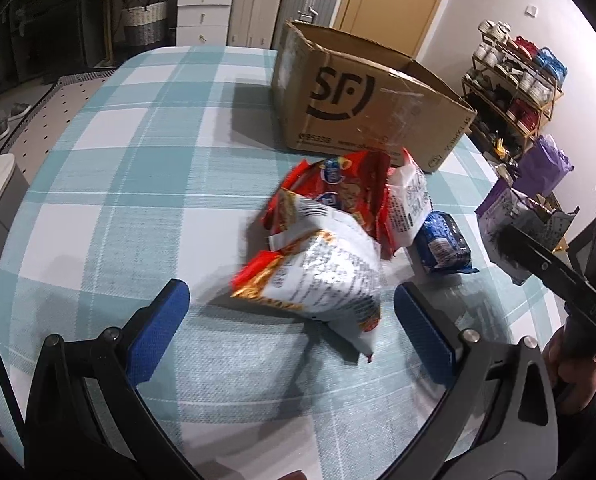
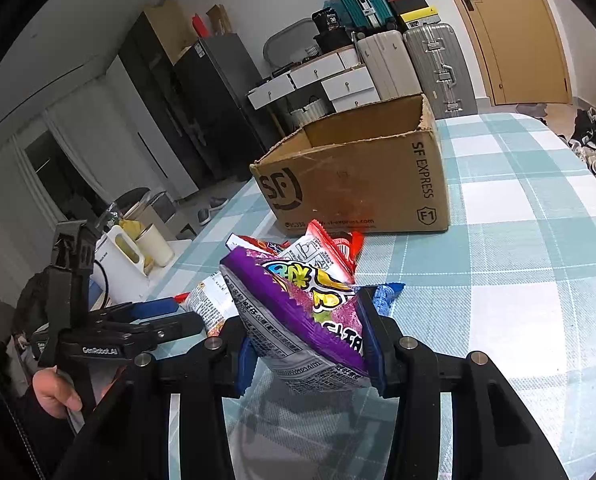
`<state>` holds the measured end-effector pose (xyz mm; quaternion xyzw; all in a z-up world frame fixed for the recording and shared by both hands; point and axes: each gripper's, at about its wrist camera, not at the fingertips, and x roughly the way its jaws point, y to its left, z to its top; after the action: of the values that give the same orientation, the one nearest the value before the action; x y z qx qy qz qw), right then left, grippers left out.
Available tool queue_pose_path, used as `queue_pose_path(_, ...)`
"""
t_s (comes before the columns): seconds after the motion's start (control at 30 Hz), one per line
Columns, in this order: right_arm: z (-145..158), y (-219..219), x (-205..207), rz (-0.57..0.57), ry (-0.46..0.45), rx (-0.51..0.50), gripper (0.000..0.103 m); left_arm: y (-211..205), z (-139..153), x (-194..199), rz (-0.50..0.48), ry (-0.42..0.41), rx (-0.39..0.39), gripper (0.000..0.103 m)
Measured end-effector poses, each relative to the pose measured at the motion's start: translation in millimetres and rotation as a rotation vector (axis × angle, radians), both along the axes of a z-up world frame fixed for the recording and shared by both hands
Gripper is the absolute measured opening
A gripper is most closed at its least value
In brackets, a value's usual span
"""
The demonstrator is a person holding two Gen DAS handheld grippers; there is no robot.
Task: Organize snacks
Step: 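Grasp the purple candy bag with right tool while left tool grasps the white noodle bag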
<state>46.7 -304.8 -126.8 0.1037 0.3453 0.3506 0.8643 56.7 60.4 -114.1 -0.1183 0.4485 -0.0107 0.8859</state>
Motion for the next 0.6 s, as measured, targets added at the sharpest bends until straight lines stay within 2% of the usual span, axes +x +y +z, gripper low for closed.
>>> queue_pose_path(0.27, -6.2, -12.4, 0.5, -0.019, 0.032, 0.011, 0.044, -12.9, -6.5, 17.8, -0.022, 0.021, 0.007, 0.102)
queue_pose_path(0.6, -8.6, -23.1, 2.1, -0.032, 0.043, 0.028, 0.044, -16.6, -21.6, 34.0, 0.009, 0.06, 0.01, 0.101)
